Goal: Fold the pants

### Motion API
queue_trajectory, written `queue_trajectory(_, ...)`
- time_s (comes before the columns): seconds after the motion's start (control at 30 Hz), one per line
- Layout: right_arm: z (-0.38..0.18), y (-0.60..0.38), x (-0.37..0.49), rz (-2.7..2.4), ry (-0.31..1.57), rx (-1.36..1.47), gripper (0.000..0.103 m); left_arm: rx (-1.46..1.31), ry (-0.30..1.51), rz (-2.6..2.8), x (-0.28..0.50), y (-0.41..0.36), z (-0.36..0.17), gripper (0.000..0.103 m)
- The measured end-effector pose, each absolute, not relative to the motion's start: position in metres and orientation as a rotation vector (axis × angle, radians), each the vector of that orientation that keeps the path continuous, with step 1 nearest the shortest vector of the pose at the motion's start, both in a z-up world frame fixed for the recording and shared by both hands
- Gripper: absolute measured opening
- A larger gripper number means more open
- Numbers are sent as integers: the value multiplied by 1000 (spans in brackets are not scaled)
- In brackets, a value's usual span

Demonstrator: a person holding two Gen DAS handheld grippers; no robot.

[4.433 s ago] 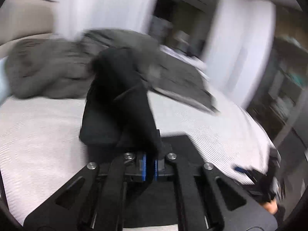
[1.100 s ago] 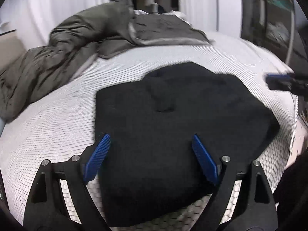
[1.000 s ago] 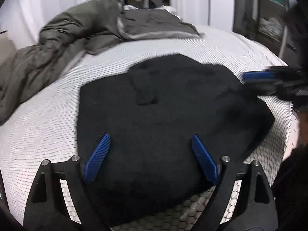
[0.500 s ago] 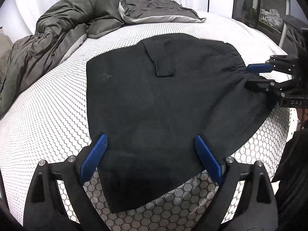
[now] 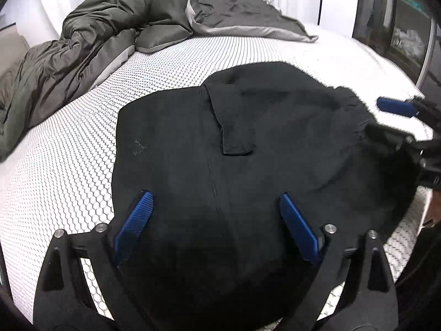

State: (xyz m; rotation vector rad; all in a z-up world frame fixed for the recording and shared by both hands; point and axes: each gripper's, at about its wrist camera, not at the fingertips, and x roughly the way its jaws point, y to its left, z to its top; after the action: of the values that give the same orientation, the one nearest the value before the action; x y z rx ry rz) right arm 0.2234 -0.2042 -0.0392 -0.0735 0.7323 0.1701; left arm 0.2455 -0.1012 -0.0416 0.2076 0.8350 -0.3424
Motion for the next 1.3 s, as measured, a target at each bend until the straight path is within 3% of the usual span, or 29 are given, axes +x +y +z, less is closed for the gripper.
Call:
queue_trajectory(0.2,-66,-238,229,190,877,-43,70,199,844,-337,248,-91,-45,96)
queue_trajectory(0.4,-60,-273,217,85,855,-13,70,108,803,-381,236,-63,-28,91)
queue_trajectory(0.53,-30,-252,206,221,706,8,70,114,747,-394,242,-70,-10,91)
queue_trajectory(0.6,-24,-228,216,306,691,4,70,153,753,-375,257,-78,-10,86)
queue_trajectory(0.67,-28,-198,236,392,732,-28,70,212,794,-374,279,-91,-18,70)
queue_trajectory(0.83,-71,-158,279,365,894,-186,55,290,834,-392,292,-96,-34,63)
queue_trajectory(0.97,-68,-167,275,304,900,-237,48,259,824,-387,289,-79,-34,63)
queue_trajectory(1.2,-54,-190,258,300,840,-207,49,241,809,-360,281,-68,-28,63)
queue_trajectory(1.3,-36,-206,261,322,797,-74,57,221,808,-356,280,-70,-24,63)
